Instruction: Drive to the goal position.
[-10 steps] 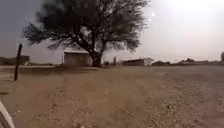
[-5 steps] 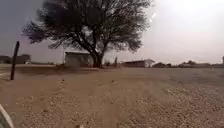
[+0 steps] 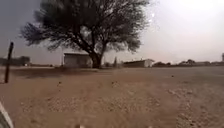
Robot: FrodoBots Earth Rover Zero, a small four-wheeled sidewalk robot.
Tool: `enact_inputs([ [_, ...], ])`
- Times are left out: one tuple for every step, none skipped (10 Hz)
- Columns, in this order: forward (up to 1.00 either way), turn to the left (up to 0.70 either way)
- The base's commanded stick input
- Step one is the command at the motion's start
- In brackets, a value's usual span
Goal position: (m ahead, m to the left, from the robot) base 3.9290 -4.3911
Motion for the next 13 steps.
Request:
enact_inputs([
  [0.50, 0.00],
  [0.50, 0.00],
  [0.50, 0.00],
  [0.50, 0.00],
  [0.50, 0.00],
  [0.50, 0.00],
  [0.50, 0.00],
  [0.50, 0.00],
  [0.50, 0.00],
  [0.50, 0.00],
  [0.50, 0.00],
  [0.50, 0.00],
  [0.50, 0.00],
])
